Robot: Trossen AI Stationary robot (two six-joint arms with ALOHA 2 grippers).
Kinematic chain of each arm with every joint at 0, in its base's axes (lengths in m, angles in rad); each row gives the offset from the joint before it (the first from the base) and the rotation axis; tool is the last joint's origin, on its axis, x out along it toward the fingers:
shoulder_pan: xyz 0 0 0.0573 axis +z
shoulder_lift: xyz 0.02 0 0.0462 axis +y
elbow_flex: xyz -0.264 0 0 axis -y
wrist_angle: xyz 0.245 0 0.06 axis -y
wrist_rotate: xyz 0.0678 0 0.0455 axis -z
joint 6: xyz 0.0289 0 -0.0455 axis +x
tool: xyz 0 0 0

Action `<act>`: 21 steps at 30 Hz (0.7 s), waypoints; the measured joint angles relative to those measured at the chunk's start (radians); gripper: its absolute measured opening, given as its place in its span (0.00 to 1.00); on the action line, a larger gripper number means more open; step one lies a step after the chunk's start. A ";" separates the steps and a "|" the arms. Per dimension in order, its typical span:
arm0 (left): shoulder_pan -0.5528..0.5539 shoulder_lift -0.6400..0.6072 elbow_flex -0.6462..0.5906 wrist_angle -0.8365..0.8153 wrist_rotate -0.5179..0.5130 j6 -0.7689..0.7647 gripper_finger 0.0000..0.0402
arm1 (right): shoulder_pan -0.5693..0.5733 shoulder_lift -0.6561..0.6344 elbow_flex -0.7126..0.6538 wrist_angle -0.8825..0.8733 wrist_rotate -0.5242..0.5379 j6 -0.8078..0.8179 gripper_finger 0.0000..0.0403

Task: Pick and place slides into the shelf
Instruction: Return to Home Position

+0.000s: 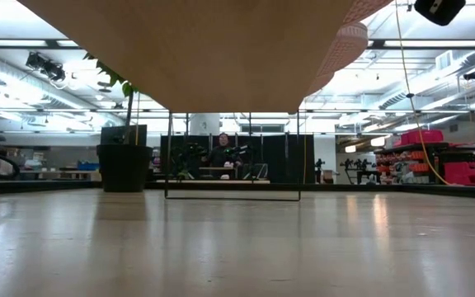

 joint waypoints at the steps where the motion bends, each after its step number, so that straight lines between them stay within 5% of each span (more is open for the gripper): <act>1: -0.002 -0.025 -0.014 0.006 -0.009 -0.002 0.01 | 0.000 -0.004 0.000 -0.001 0.002 -0.010 0.00; 21: -0.032 -0.589 -0.402 0.001 -0.098 0.101 0.01 | 0.000 -0.135 0.000 -0.053 0.155 0.189 0.00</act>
